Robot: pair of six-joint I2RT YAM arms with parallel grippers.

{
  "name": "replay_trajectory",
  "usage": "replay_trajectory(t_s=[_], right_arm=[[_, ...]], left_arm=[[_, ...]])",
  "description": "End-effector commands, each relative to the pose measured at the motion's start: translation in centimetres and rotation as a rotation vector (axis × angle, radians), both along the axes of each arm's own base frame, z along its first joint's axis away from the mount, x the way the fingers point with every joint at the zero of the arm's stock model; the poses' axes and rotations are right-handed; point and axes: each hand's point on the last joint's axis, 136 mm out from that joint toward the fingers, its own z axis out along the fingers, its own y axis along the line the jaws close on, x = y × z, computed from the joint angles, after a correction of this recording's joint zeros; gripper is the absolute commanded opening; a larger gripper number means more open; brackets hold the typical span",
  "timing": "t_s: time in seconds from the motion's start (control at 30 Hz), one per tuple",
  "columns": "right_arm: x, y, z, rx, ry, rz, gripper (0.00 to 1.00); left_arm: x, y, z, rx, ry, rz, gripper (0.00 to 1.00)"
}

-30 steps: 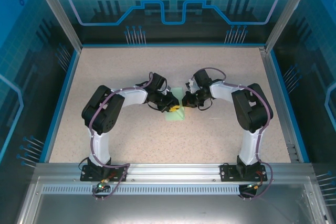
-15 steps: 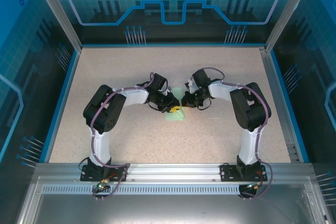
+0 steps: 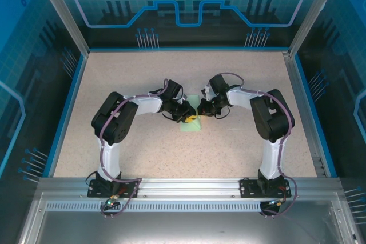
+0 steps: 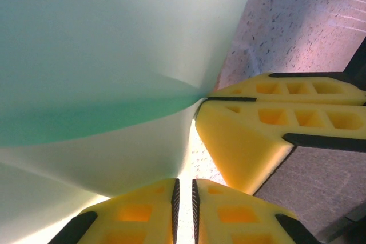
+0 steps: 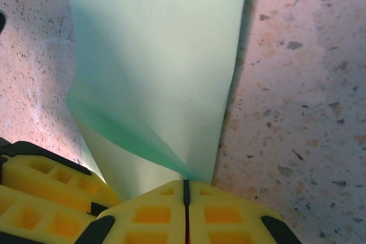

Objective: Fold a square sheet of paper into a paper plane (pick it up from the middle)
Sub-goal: Fold the triangle a second time at the center of the table.

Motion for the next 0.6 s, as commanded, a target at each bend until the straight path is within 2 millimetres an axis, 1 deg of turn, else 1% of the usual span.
replay_trajectory(t_s=[0.0,0.57], right_arm=[[-0.18,0.6,-0.17,-0.014,0.001,0.03,0.07],[0.15,0.85,-0.24,-0.013,0.002,0.034,0.07]], left_arm=[[-0.69,-0.56,-0.39,-0.006,0.022,-0.04,0.17],[-0.91,-0.43,-0.95,0.004,0.035,-0.039,0.16]])
